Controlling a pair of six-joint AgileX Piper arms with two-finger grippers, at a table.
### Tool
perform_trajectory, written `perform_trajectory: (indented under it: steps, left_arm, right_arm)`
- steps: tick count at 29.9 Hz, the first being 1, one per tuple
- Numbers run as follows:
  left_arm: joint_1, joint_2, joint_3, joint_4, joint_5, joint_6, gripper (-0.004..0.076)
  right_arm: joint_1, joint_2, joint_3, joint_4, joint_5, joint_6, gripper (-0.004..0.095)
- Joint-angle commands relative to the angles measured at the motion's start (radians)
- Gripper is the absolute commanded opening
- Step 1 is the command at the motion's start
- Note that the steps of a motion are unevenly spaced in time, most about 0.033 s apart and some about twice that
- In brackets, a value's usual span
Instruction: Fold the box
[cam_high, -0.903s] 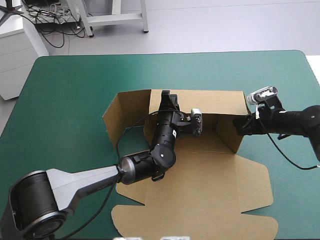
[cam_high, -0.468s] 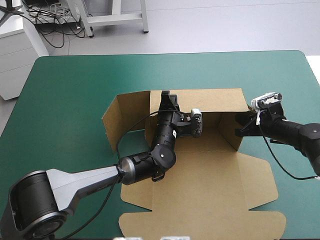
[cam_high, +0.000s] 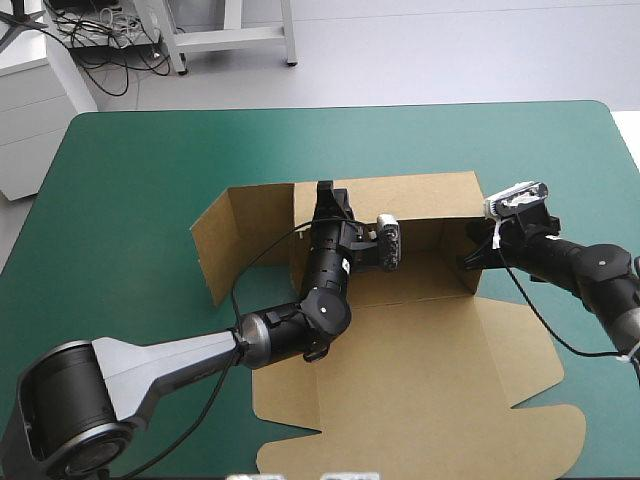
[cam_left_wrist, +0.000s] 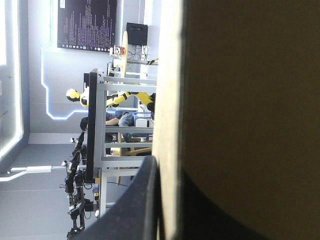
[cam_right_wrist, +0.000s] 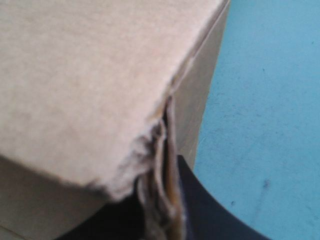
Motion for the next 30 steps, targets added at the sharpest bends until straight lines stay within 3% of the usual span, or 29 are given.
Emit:
perform_trajectory:
  steps: [1,3,6,12,14,20,24,30]
  left_arm:
    - [-0.008,-0.039,-0.019,0.078,-0.017,-0.025,-0.0005]
    - [-0.008,-0.039,-0.019,0.078,-0.020,-0.025,0.0021]
    - [-0.007,-0.039,-0.019,0.078,-0.033,-0.025,0.0129]
    - [-0.007,-0.039,-0.019,0.078,-0.062,-0.025,0.0516]
    - [-0.007,-0.039,-0.019,0.078,-0.063,-0.025,0.0582]
    - [-0.022,-0.039,-0.021,0.080,-0.014,-0.018,0.0587]
    - [-0.054,-0.042,-0.053,0.080,0.047,-0.018,0.0573]
    - [-0.121,-0.074,-0.097,0.080,0.054,-0.018,0.0527]
  right_arm:
    - [0.066,0.006,-0.004,-0.079,0.068,0.023,0.0000]
    - [0.081,0.006,-0.004,-0.104,0.052,0.047,0.0000]
    - [0.090,0.006,-0.004,-0.122,0.034,0.080,0.0000]
    - [0.091,0.006,-0.004,-0.136,0.021,0.104,0.0000]
    - [0.100,0.006,-0.004,-0.163,-0.007,0.133,0.0000]
    - [0.149,0.020,-0.020,-0.268,-0.143,0.288,0.0000]
    - [0.149,0.084,-0.113,-0.353,-0.141,0.434,0.0000]
    - [0.149,0.183,-0.280,-0.539,-0.090,0.681,0.0000]
